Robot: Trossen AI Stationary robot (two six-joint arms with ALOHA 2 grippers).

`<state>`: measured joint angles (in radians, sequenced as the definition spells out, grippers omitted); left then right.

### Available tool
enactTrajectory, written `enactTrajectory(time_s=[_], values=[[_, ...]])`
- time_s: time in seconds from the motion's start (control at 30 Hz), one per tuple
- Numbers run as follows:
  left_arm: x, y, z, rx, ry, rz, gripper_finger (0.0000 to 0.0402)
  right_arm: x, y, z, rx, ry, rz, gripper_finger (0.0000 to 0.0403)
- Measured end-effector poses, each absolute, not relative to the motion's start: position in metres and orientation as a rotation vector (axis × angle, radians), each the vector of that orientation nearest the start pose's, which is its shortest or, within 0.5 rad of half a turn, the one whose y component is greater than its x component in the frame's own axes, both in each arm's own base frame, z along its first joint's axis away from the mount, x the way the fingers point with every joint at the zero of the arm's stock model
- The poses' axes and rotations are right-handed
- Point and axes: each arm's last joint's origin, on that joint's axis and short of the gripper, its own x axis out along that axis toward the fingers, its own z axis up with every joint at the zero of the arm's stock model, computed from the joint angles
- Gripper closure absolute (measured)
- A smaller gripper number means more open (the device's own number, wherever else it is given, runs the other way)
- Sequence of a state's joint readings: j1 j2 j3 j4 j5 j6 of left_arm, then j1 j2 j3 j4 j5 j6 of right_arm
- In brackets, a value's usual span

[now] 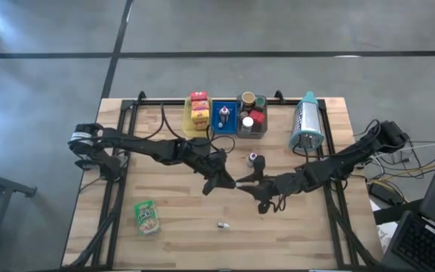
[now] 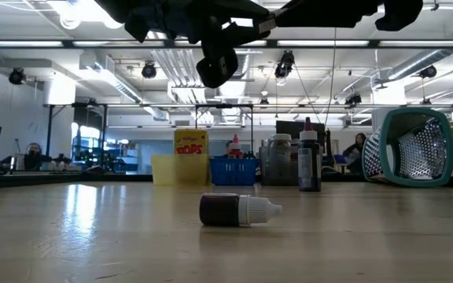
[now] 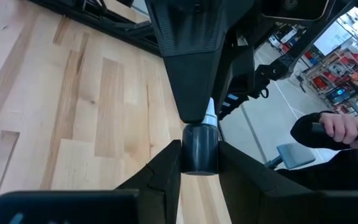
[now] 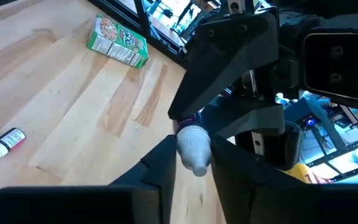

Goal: Pick & Place Kitchen Items
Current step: Put the small purple food coloring bottle into the blue bin

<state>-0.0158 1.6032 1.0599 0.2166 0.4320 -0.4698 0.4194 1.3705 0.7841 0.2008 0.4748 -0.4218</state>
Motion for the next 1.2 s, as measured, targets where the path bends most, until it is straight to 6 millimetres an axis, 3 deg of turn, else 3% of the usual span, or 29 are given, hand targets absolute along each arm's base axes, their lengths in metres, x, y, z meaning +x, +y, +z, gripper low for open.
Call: enactTrajectory(time_s=[0.2, 0.6, 0.93, 1.03, 1.2], values=[[0.358, -0.018, 0.261, -0.522, 0.427, -0.360, 0.0300, 0.271, 0.107, 0.241, -0.585, 0.357, 0.020, 0.0335], [0.358, -0.017, 0.261, -0.476, 0.425, -0.365, 0.0292, 0.271, 0.107, 0.241, -0.583, 0.359, 0.021, 0.0337], [0.353, -0.009, 0.257, -0.442, 0.482, -0.343, 0.0181, 0.271, 0.107, 0.240, -0.575, 0.365, 0.023, 0.0335], [0.343, 0.001, 0.263, -0.417, 0.483, -0.252, 0.0163, 0.271, 0.106, 0.240, -0.538, 0.374, 0.014, 0.0339], [0.313, 0.011, 0.268, -0.231, 0.379, 0.159, 0.0160, 0.270, 0.106, 0.238, -0.474, 0.386, 0.007, 0.0333]])
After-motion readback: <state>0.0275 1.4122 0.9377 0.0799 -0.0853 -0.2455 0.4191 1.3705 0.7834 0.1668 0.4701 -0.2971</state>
